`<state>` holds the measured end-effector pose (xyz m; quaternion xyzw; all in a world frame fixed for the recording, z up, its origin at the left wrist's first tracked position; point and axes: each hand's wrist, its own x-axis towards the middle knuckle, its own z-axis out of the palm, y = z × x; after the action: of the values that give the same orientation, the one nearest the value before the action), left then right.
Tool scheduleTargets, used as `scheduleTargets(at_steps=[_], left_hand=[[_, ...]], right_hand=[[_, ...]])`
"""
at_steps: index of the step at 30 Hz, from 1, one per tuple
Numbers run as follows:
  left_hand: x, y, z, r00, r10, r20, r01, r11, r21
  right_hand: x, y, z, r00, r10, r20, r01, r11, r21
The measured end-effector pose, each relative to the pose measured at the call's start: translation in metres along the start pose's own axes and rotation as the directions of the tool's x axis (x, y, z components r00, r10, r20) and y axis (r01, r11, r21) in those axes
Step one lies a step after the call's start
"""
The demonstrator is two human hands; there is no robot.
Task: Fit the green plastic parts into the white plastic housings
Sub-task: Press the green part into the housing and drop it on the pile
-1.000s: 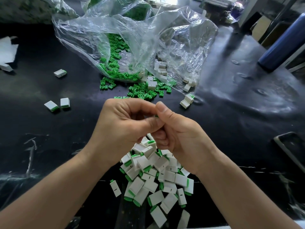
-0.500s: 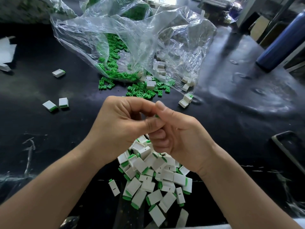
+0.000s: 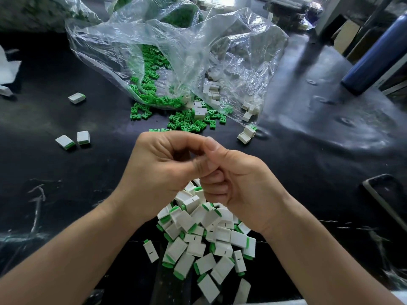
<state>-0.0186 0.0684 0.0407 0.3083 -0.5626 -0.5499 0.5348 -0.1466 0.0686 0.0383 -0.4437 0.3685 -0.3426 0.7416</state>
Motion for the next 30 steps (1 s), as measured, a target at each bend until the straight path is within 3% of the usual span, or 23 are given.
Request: scheduleTargets(at_steps=[5,9,13,21,30], left_hand=[[0.001,-0.001,-0.005,0.999,-0.045,-0.028,0.047,0.996,0.077],[0.001,0.003,0.000,0.996,-0.069,-0.053,0.067,0.997,-0.038],[0.001,0.005,0.002,0.994,-0.058,-0.089,0.056,0.998,-0.026],[0.004,0.001,-0.012,0.975,-0.220,-0.027,0.219,0.975,-0.036],[0.004,0.003,-0.012,0.980,-0.199,-0.012,0.199,0.980,0.020]], right_hand=[[0.002,0.002,-0.002,0.999,0.002,0.041,-0.001,1.000,-0.011],[0.003,-0.004,-0.006,0.989,0.052,0.136,-0.055,0.998,0.023],[0.003,-0.006,-0.010,0.995,0.080,0.058,-0.081,0.997,0.012],[0.001,-0.010,-0.013,0.998,0.061,0.002,-0.060,0.997,-0.049],[0.000,-0.008,-0.013,1.000,0.024,0.017,-0.020,0.983,-0.181]])
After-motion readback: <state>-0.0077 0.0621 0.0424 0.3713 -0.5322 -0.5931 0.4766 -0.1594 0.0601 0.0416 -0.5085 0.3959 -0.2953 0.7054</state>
